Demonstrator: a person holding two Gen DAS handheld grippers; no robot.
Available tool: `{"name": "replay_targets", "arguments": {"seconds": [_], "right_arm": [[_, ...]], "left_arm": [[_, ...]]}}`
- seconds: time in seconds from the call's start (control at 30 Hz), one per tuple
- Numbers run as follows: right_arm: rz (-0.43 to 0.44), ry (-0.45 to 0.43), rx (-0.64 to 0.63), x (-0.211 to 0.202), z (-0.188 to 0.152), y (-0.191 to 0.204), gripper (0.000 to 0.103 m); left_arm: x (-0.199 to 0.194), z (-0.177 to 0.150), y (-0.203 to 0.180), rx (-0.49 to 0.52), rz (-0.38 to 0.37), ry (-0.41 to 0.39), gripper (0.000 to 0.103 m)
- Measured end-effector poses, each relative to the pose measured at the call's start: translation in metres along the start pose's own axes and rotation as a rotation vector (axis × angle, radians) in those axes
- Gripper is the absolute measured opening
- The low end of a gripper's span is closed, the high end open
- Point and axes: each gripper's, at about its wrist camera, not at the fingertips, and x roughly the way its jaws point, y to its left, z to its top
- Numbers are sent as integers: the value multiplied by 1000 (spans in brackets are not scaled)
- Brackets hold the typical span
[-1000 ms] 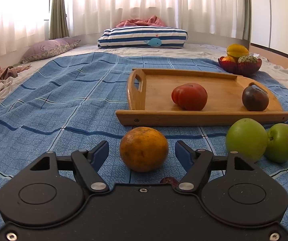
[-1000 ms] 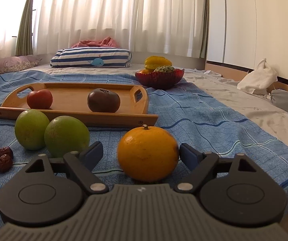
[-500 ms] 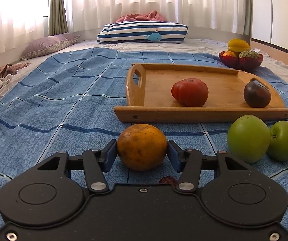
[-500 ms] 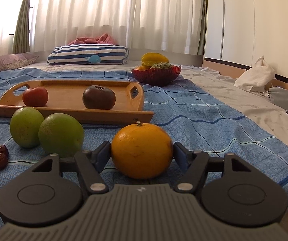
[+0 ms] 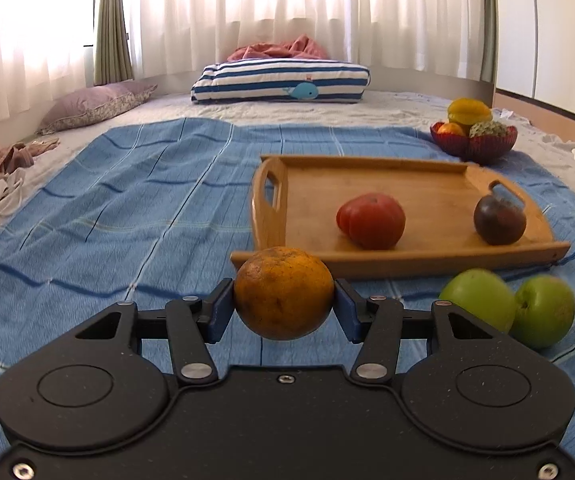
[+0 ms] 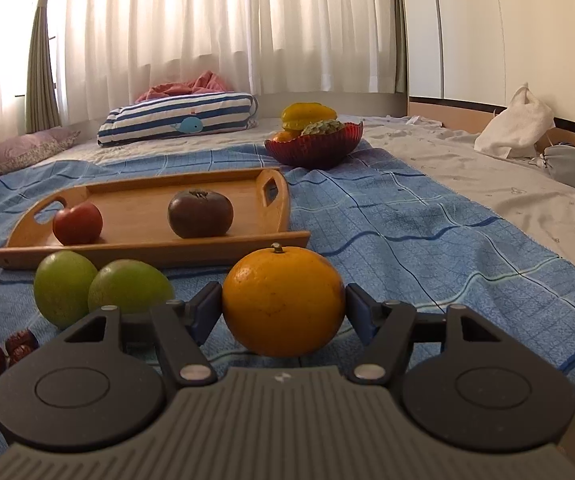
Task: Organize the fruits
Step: 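Carry both oranges onto the wooden tray and open both tools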
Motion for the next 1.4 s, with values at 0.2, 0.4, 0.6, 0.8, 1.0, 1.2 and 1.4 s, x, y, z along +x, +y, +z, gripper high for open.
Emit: {"name": "replay_targets", "arguments": {"seconds": [0.2, 0.4, 0.6, 0.8, 1.0, 1.2, 1.4], "right_arm": [[49, -37, 15, 3, 26, -1, 68], [109, -47, 27, 19, 59, 0, 68], [166, -21, 53, 50, 90, 2, 68], [189, 47, 92, 94, 113, 3, 68], [171, 107, 88, 138, 124, 9, 68], [179, 160, 104, 174, 129, 17, 68], [169, 205, 50, 202, 128, 32, 68]], "left_arm": [[1, 28, -3, 12, -16, -16, 51], [11, 58, -4, 2, -41, -26, 51], [35, 82, -8, -8, -57, -16, 51], [77, 96, -8, -47, -74, 56, 51], [121, 108, -11, -73, -79, 106, 51], [158, 119, -19, -76, -73, 140, 51], [186, 118, -26, -58, -73, 189, 51]]}}
